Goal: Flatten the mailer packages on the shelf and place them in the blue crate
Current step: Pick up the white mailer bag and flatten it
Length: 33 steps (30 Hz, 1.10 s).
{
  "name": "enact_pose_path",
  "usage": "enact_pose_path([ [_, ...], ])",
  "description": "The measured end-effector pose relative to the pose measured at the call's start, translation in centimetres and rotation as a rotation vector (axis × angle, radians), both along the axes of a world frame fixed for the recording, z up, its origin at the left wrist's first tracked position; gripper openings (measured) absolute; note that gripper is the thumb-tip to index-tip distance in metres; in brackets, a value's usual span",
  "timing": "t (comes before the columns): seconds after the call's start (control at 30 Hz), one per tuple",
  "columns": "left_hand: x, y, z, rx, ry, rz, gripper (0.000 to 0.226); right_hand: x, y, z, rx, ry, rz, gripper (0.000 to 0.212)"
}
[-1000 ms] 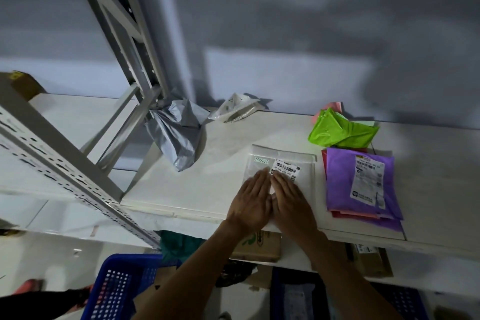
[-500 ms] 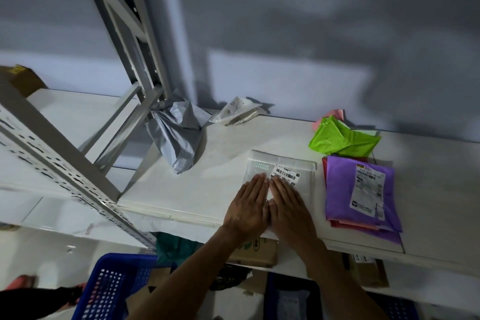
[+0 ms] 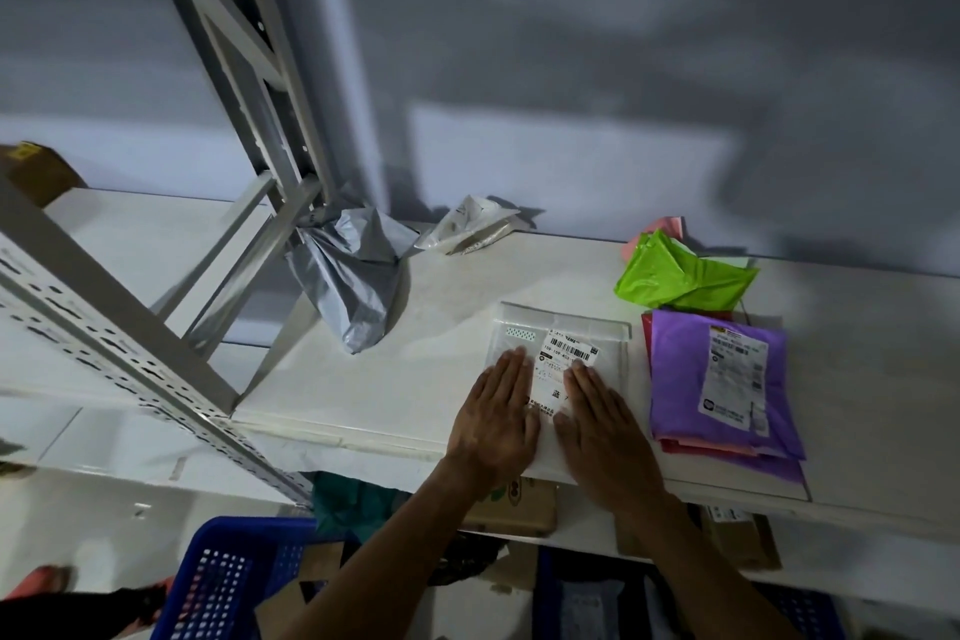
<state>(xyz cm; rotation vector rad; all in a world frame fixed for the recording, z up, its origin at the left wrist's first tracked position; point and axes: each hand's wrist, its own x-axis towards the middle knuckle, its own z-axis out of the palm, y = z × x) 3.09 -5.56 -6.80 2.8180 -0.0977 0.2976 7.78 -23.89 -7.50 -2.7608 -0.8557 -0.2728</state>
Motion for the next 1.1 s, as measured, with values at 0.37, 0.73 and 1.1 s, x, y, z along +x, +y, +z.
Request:
enact_pose_path([
  [0.37,-0.9,0.3,0.8,0.041,0.03,0.073,0.072,-0.8,-1.3,0.4,-0.011,-0.003,-0.027,0.063],
  [0.73,-3.6,0.3,0.6,0.133,0.115,-0.095,0.079,-1.3,-0.7,1.9,-0.001,-0.003,-0.062,0.059],
  [1.1,-6.2,-1.7,1.1,0.203,0.216,-0.029,0.091,-3.3,-1.1,3.8,-0.005,-0.007,-0.075,0.027],
])
